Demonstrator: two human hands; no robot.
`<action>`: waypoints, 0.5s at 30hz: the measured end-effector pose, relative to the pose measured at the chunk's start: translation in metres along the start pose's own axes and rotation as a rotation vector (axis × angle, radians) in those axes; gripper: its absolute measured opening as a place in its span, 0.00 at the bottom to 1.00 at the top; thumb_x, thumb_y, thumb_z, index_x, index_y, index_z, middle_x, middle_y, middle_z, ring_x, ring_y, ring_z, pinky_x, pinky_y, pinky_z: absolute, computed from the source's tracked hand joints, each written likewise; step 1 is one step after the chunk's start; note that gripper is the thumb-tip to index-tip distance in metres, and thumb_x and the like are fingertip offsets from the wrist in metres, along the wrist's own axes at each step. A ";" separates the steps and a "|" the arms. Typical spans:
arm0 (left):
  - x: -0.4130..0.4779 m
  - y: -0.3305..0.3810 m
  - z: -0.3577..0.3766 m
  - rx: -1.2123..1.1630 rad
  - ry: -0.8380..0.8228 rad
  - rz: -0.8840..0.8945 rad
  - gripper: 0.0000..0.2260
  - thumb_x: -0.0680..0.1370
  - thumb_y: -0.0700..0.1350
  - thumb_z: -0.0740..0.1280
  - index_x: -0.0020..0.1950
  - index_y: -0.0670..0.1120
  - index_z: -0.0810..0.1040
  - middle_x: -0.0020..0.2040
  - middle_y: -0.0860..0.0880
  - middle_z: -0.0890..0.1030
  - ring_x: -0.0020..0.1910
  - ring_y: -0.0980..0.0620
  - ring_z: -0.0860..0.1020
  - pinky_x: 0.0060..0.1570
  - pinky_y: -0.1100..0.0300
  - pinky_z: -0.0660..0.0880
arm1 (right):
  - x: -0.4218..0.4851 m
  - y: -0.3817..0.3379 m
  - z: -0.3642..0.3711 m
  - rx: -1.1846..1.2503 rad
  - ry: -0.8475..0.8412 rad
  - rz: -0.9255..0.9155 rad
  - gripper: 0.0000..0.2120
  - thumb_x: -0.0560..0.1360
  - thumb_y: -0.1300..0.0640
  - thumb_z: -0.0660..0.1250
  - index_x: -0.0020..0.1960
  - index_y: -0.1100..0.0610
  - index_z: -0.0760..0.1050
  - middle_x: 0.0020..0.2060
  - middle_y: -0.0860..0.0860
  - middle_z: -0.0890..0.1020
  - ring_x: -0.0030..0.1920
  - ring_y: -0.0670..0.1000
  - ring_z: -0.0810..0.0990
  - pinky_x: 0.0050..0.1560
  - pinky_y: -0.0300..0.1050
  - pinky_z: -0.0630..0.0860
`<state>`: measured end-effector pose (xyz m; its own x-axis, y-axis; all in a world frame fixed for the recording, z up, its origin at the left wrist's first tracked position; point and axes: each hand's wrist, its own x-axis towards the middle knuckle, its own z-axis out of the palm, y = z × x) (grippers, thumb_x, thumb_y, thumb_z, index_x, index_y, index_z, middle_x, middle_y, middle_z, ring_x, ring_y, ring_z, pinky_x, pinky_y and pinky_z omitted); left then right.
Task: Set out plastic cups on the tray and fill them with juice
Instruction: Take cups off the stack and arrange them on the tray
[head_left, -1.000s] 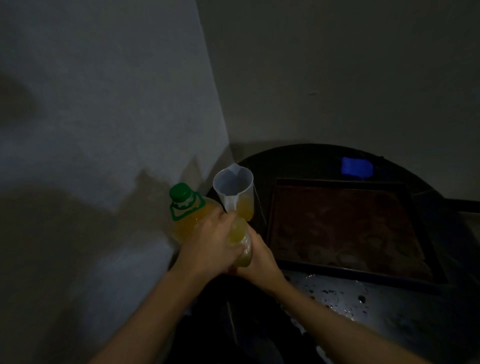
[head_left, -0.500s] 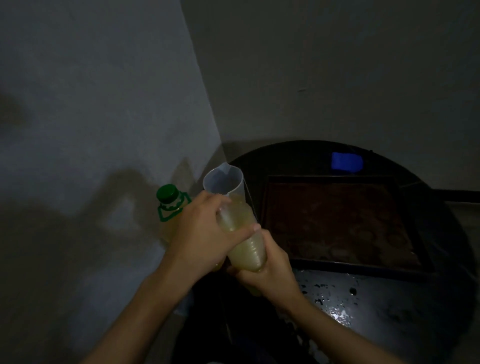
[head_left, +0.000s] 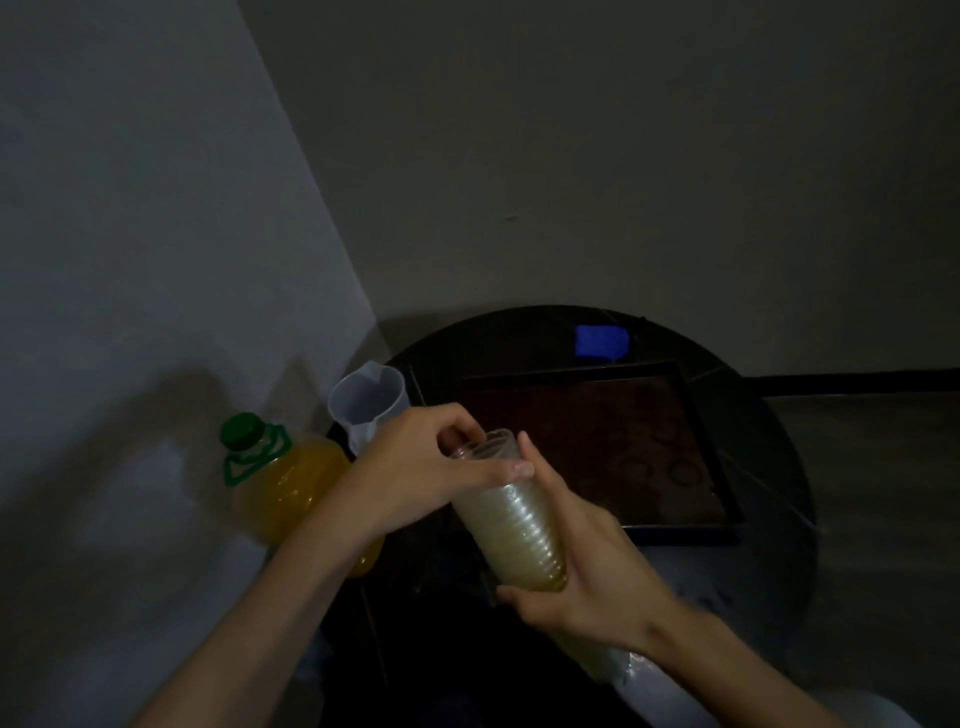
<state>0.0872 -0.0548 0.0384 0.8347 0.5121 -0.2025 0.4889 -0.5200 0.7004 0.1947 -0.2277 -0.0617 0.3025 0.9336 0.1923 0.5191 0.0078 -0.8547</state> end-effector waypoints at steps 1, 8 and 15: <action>0.005 0.003 0.002 0.009 -0.015 0.011 0.22 0.64 0.69 0.75 0.50 0.57 0.82 0.47 0.55 0.82 0.47 0.58 0.81 0.45 0.58 0.81 | -0.002 0.001 -0.004 0.008 0.007 -0.003 0.59 0.67 0.48 0.79 0.78 0.33 0.37 0.75 0.40 0.64 0.66 0.40 0.74 0.60 0.43 0.77; 0.036 0.030 0.000 0.095 -0.127 0.078 0.20 0.65 0.68 0.74 0.51 0.58 0.82 0.48 0.60 0.82 0.47 0.64 0.80 0.43 0.63 0.76 | 0.000 0.015 -0.030 0.004 0.037 -0.007 0.60 0.66 0.48 0.79 0.77 0.32 0.36 0.74 0.38 0.63 0.64 0.38 0.73 0.57 0.34 0.74; 0.069 0.047 -0.011 0.073 -0.222 0.094 0.18 0.68 0.60 0.76 0.55 0.55 0.84 0.52 0.56 0.82 0.50 0.60 0.81 0.48 0.59 0.81 | 0.020 0.035 -0.049 -0.052 0.085 -0.059 0.59 0.65 0.49 0.80 0.78 0.34 0.39 0.76 0.35 0.60 0.67 0.34 0.69 0.59 0.29 0.71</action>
<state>0.1651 -0.0365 0.0646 0.9087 0.3007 -0.2896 0.4167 -0.6102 0.6738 0.2581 -0.2264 -0.0637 0.3357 0.8983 0.2836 0.5785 0.0410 -0.8147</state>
